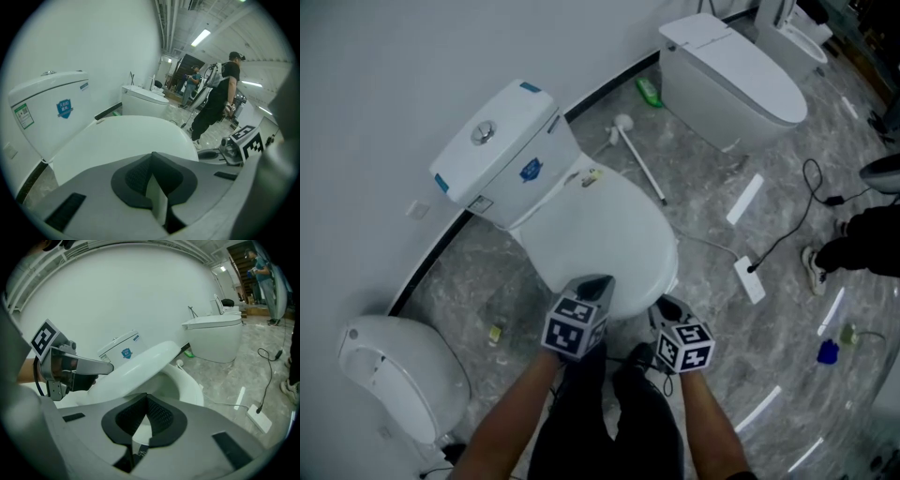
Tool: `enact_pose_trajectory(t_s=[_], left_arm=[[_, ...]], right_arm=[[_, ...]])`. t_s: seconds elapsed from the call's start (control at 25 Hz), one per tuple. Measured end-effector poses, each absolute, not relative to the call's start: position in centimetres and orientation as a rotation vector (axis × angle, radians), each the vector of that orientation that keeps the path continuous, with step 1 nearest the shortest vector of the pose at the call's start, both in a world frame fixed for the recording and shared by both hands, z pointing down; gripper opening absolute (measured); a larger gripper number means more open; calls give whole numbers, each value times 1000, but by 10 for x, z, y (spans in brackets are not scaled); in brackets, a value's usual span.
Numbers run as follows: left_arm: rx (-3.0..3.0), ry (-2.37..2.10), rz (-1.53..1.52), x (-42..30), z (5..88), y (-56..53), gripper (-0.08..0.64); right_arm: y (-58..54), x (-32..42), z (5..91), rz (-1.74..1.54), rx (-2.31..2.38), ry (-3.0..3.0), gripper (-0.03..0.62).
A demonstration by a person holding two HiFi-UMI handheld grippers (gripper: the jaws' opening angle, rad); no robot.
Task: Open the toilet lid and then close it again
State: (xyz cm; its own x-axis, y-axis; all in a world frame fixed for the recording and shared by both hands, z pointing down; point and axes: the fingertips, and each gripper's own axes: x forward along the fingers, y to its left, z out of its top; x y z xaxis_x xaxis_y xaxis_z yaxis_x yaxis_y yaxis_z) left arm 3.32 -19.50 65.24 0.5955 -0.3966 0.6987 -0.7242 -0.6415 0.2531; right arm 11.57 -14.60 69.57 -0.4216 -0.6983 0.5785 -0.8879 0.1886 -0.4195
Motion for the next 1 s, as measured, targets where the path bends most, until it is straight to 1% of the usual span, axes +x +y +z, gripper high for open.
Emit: enact_pose_trajectory(t_s=[0.52, 1.0], left_arm=[[2274, -914, 867, 52, 716, -172, 5], [2250, -929, 862, 56, 740, -169, 5]], right_arm=[[-124, 130, 783, 1124, 1483, -2218, 8], [-120, 138, 809, 1111, 1450, -2210, 8]])
